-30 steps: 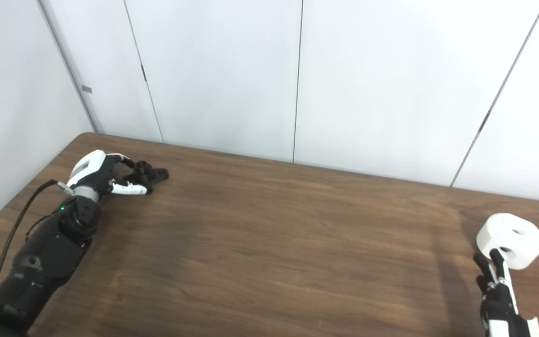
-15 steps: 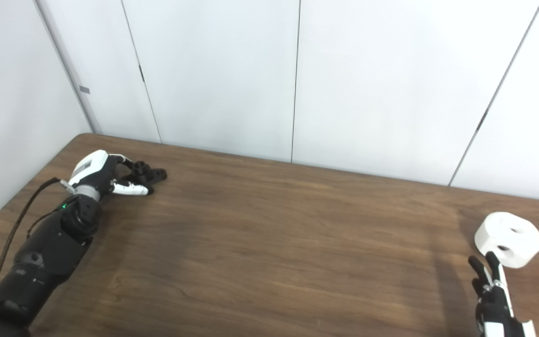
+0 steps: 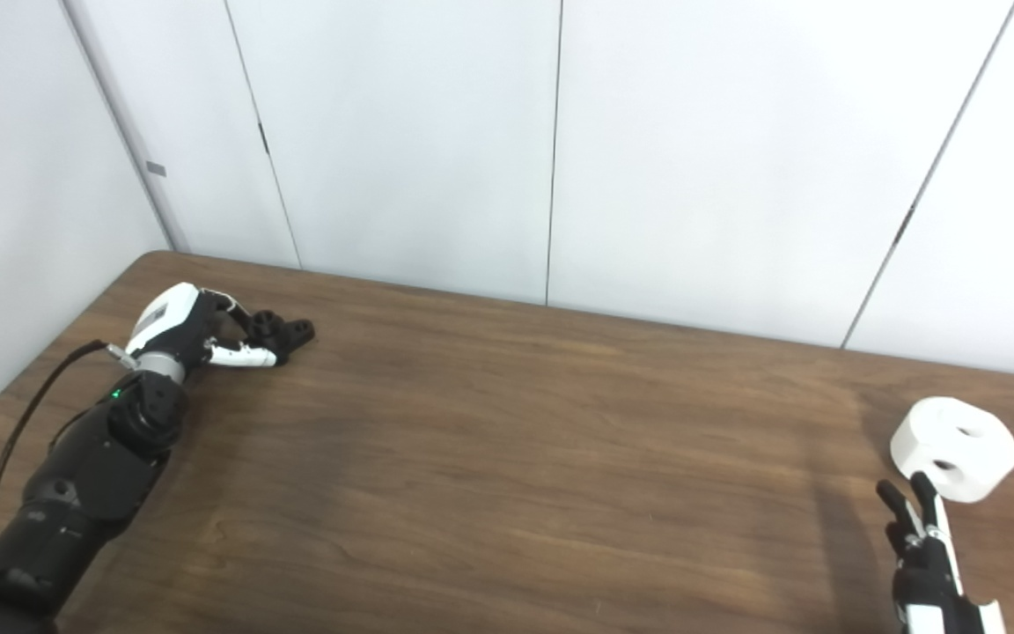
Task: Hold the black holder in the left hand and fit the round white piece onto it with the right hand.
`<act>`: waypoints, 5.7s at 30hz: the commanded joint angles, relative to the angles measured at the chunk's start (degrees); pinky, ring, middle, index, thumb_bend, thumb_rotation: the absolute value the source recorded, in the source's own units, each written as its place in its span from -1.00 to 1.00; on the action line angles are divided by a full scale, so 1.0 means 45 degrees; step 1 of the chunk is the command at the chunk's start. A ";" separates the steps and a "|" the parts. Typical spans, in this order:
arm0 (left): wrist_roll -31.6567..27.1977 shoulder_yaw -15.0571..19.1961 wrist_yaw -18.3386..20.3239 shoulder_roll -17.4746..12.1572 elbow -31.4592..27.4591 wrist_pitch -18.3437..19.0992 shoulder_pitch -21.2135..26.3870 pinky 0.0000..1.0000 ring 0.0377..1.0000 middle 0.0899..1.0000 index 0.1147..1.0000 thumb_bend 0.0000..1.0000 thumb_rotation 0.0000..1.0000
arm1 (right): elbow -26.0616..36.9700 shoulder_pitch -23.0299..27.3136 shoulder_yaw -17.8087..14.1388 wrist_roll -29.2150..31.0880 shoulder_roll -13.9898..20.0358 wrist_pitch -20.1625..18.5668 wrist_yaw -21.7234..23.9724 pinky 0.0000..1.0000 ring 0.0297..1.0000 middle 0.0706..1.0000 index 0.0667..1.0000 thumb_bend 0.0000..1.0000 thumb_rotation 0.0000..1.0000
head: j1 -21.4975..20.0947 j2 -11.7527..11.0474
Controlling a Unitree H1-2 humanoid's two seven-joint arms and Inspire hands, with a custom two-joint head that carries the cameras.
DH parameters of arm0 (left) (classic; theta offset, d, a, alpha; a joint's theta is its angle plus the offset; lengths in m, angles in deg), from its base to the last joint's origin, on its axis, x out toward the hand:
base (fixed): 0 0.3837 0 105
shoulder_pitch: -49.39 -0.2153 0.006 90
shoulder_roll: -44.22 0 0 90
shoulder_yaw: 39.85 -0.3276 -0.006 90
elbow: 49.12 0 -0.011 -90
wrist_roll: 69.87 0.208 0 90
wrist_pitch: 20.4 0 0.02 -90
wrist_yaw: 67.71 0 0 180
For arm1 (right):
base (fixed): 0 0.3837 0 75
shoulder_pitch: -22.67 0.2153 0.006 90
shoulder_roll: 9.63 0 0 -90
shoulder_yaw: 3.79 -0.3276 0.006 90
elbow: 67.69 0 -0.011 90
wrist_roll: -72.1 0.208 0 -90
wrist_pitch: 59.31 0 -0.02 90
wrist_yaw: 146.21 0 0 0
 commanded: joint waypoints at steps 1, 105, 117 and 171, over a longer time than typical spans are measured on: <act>-0.0156 -0.0052 0.0172 -0.0112 0.0068 -0.0307 0.0280 0.68 0.78 0.58 -0.16 0.04 -0.91 | -0.0838 -0.0914 0.0266 0.0194 -0.0570 -0.0014 -0.0093 1.00 1.00 0.86 1.00 0.13 0.97 | 0.0014 0.0015; 0.5658 -0.3001 0.3836 0.3927 -1.3002 0.0164 -0.7371 0.74 0.73 0.55 -0.16 0.04 -0.90 | 0.2221 -0.1377 0.0748 -0.0451 -0.0591 -0.2812 -0.0458 1.00 1.00 0.83 1.00 0.15 0.99 | -0.2350 0.3519; 0.5864 -0.3313 0.3616 0.4418 -1.2571 -0.0349 -0.7726 0.75 0.74 0.55 -0.16 0.04 -0.90 | 0.2518 -0.1407 0.0793 -0.0518 -0.0624 -0.3066 -0.0541 1.00 1.00 0.82 1.00 0.21 0.95 | -0.2904 0.3677; 0.5645 -0.4027 0.2406 0.4289 -1.0145 -0.2052 -0.7852 0.69 0.71 0.54 -0.16 0.04 -0.91 | 0.4322 0.4083 -0.0199 -0.5743 0.2932 -0.8453 -0.0470 0.99 0.93 0.86 0.96 0.37 -0.07 | -0.6680 0.2591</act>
